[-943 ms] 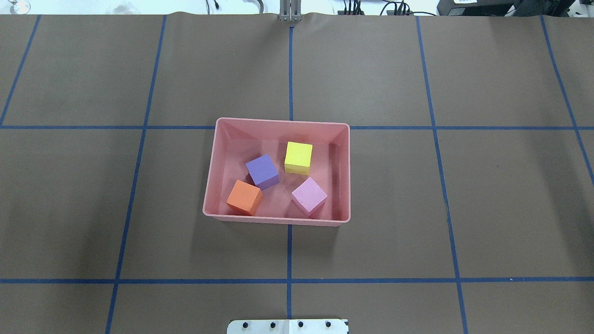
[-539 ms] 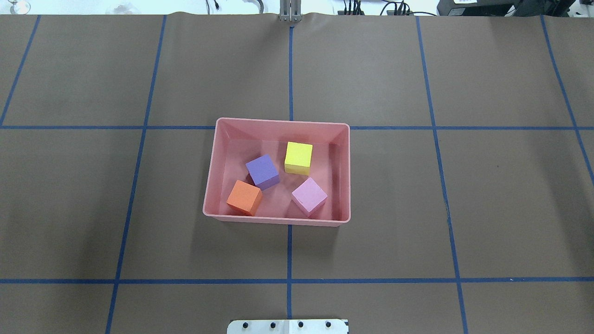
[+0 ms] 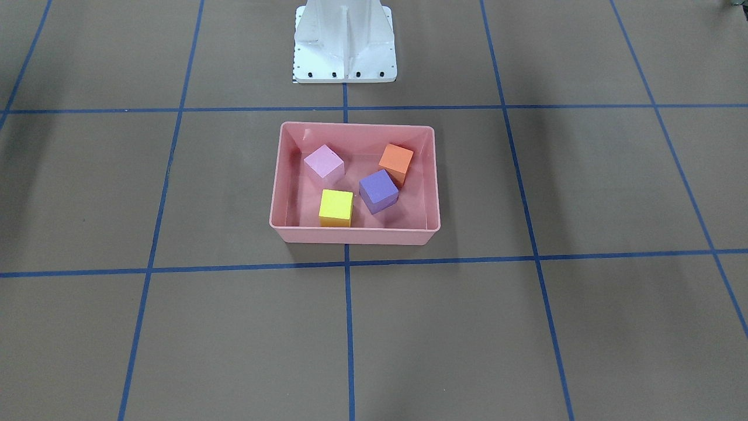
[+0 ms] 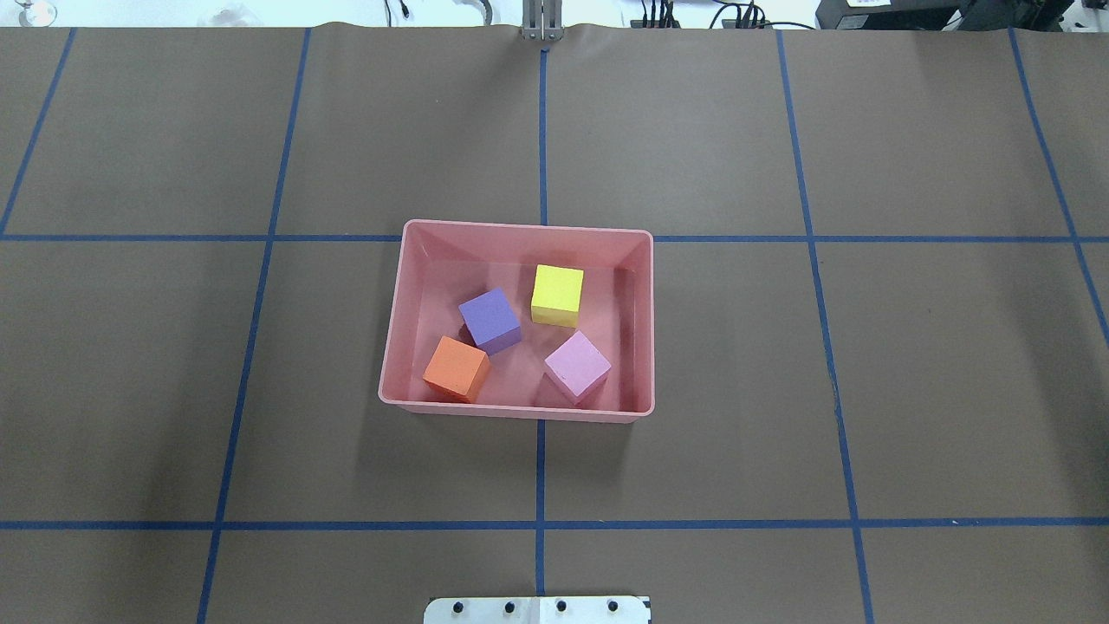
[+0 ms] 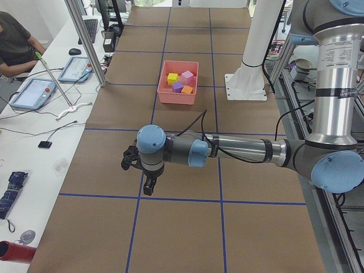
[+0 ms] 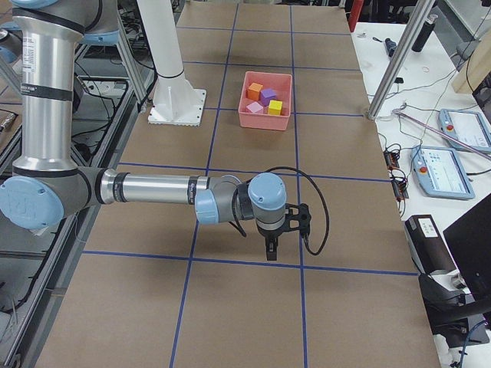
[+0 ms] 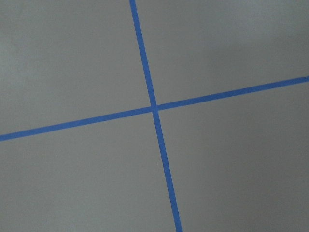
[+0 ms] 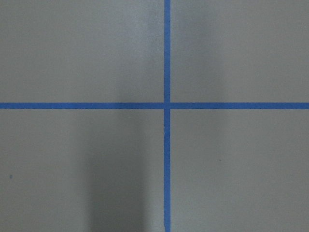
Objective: Place blocks into pink bin with both arms
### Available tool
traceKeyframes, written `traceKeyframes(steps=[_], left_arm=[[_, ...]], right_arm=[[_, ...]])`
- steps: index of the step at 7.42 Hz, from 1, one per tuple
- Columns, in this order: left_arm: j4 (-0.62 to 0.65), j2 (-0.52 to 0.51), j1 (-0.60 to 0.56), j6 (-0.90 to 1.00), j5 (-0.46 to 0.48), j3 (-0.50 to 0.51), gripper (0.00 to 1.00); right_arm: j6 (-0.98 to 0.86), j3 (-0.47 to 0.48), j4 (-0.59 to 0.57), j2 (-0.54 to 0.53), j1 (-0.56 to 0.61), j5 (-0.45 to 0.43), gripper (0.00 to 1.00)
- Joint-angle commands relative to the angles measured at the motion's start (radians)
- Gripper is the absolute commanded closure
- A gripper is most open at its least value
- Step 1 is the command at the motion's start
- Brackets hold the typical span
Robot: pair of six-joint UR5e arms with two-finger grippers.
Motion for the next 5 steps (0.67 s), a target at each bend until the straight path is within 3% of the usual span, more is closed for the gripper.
traceKeyframes(steps=[1,5], left_arm=[[-0.001,0.008,0.002,0.003,0.004,0.013,0.00],[-0.001,0.000,0.002,0.000,-0.010,0.010,0.00]], right_arm=[[0.000,-0.003,0.016,-0.016,0.000,0.045,0.01],[-0.002,-0.003,0.017,-0.024,0.000,0.037,0.01]])
